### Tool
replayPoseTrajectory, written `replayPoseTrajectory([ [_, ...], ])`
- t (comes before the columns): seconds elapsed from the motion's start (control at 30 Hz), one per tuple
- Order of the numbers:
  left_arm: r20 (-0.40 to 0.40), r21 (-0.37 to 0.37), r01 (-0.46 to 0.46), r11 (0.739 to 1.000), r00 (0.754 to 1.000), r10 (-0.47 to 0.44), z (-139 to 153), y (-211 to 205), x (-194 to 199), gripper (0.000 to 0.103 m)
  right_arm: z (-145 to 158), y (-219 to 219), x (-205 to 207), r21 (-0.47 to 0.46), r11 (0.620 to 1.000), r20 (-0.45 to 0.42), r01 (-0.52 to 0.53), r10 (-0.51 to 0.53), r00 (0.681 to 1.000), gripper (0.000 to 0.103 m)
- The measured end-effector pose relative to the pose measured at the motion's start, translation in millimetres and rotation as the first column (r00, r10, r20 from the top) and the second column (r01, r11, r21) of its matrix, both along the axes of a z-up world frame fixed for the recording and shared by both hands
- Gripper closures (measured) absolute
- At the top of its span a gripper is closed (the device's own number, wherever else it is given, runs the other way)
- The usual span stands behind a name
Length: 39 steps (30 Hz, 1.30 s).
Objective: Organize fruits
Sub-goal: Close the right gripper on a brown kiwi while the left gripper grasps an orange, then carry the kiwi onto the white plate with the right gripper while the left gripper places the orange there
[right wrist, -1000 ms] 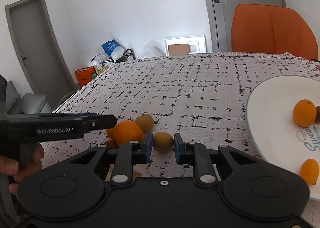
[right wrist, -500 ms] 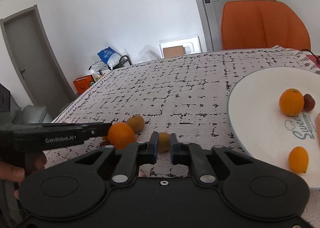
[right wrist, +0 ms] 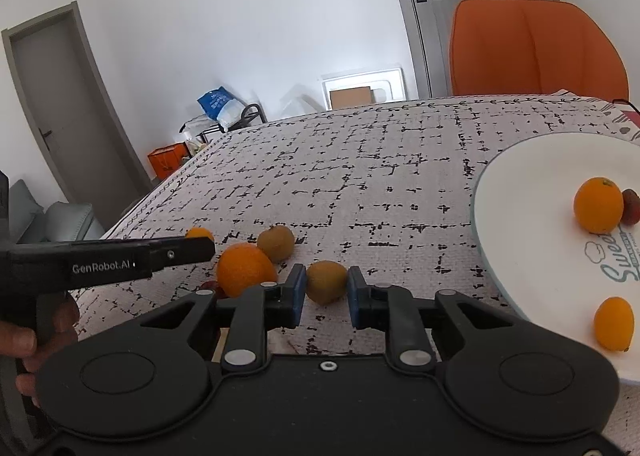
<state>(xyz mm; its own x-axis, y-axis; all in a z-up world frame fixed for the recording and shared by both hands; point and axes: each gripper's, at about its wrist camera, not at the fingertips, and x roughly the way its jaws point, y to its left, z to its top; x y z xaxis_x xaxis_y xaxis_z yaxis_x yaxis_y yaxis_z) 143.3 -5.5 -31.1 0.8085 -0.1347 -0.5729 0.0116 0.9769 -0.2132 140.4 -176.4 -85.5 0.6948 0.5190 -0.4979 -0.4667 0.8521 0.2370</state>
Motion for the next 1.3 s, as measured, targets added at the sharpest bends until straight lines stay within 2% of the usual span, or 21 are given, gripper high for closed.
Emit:
replayPoseTrajectory([
  [0.07,0.007,-0.002,0.0,1.0,1.0,0.0,3,0,-1,0.082,2,-2,-3,0.001,1.0,0.014,0.003,-0.003,1.0,0.088],
  [0.13,0.016,-0.005,0.001,1.0,1.0,-0.001,6,-2,-2,0.082,5,-5,-5,0.01,1.0,0.025,0.008,-0.008,1.0,0.103],
  [0.3,0.032,-0.004,0.024,1.0,0.999,-0.024,11,-12,-1,0.082,8,-13,-3,0.024,1.0,0.011,0.017,-0.017,1.0,0.101],
  [0.4,0.038,-0.002,0.026,1.0,0.999,-0.026,13,-14,-2,0.082,5,-16,0,0.043,0.999,-0.015,0.024,-0.023,1.0,0.078],
  [0.43,0.039,-0.001,0.024,1.0,0.999,-0.024,13,-14,-3,0.082,4,-15,0,0.051,0.999,-0.019,0.017,-0.016,1.0,0.064],
  [0.47,0.038,-0.002,0.02,1.0,0.999,-0.02,13,-13,-4,0.082,4,-14,0,0.051,0.999,-0.017,0.014,-0.013,1.0,0.055],
  [0.53,0.038,-0.002,0.01,1.0,0.999,-0.01,13,-10,-5,0.082,4,-9,-1,0.036,0.999,-0.005,0.006,-0.006,1.0,0.053],
  [0.63,0.044,-0.005,-0.007,1.0,0.999,0.007,15,-3,-9,0.082,-1,-3,3,0.024,1.0,-0.021,-0.011,0.012,1.0,0.054],
  [0.7,0.046,-0.009,-0.019,1.0,0.999,0.02,15,2,-11,0.082,-6,1,7,0.0,1.0,-0.042,-0.015,0.015,0.999,0.076],
  [0.73,0.047,-0.011,-0.023,1.0,0.999,0.024,15,4,-11,0.082,-7,2,7,-0.008,1.0,-0.037,-0.01,0.01,0.999,0.079],
  [0.93,0.054,-0.017,-0.017,1.0,0.998,0.018,16,5,-11,0.082,2,0,-2,-0.003,1.0,-0.001,-0.006,0.006,1.0,0.08],
  [1.3,0.088,-0.008,0.056,0.998,0.995,-0.055,27,-27,-5,0.082,27,-33,-15,0.029,0.997,0.073,0.068,-0.07,0.995,0.08],
])
